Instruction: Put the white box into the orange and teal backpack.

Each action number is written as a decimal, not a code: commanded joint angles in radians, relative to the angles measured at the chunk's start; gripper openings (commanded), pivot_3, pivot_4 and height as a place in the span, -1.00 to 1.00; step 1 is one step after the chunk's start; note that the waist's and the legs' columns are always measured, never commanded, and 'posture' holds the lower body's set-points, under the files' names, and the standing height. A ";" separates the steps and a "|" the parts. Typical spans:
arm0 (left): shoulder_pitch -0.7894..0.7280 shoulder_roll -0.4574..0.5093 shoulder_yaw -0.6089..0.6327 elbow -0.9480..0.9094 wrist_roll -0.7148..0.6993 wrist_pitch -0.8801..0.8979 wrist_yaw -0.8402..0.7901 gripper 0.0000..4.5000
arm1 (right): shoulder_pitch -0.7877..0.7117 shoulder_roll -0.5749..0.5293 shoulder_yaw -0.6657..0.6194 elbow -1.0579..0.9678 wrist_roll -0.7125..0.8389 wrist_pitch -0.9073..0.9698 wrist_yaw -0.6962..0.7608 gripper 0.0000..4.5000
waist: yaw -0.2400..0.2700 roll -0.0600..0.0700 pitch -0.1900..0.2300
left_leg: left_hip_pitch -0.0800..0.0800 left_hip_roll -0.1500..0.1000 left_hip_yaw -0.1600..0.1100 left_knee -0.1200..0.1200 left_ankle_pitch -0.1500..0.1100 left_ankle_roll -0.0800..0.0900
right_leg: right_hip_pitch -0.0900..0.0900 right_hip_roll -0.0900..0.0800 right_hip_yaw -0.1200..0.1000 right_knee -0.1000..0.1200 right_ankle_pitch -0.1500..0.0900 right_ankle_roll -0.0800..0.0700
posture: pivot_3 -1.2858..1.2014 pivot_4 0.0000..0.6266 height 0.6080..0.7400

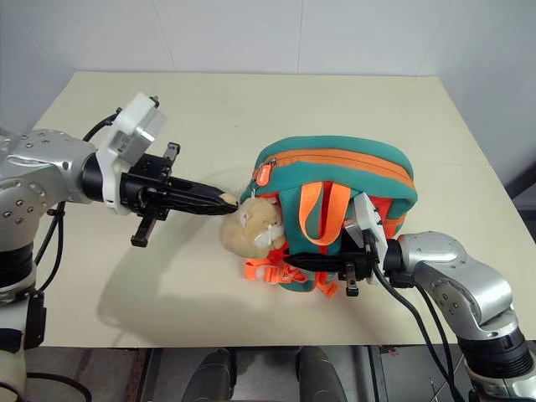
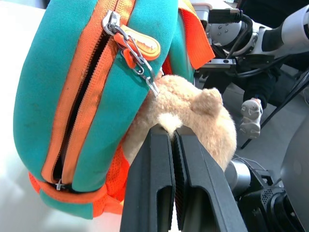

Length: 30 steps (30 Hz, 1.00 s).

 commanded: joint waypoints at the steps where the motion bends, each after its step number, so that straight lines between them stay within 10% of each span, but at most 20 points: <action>1: -0.006 0.030 0.040 -0.002 -0.011 -0.023 -0.018 -1.00 | 0.006 0.005 -0.014 -0.024 0.005 -0.011 -0.002 -1.00 | 0.000 0.000 0.000 | 0.000 0.000 0.000 0.000 0.000 0.000 | 0.000 0.000 0.000 0.000 0.000 0.000 | 0.03 -0.52 1.00; 17: 0.124 0.245 0.111 0.083 0.048 -0.067 -0.067 -1.00 | 0.053 -0.011 -0.034 -0.050 0.012 -0.022 0.003 -1.00 | -0.016 0.000 0.000 | 0.000 0.000 0.000 -0.002 -0.001 0.000 | 0.000 0.000 0.000 -0.001 -0.001 -0.001 | 0.03 -0.52 1.00; 30: 0.110 0.248 -0.119 0.349 0.303 -0.289 -0.210 -1.00 | 0.058 -0.001 -0.029 -0.056 0.012 -0.023 -0.005 -1.00 | -0.015 0.000 0.000 | 0.001 0.000 0.001 -0.006 -0.001 0.000 | -0.001 0.000 0.000 -0.001 -0.003 -0.003 | 0.03 -0.52 1.00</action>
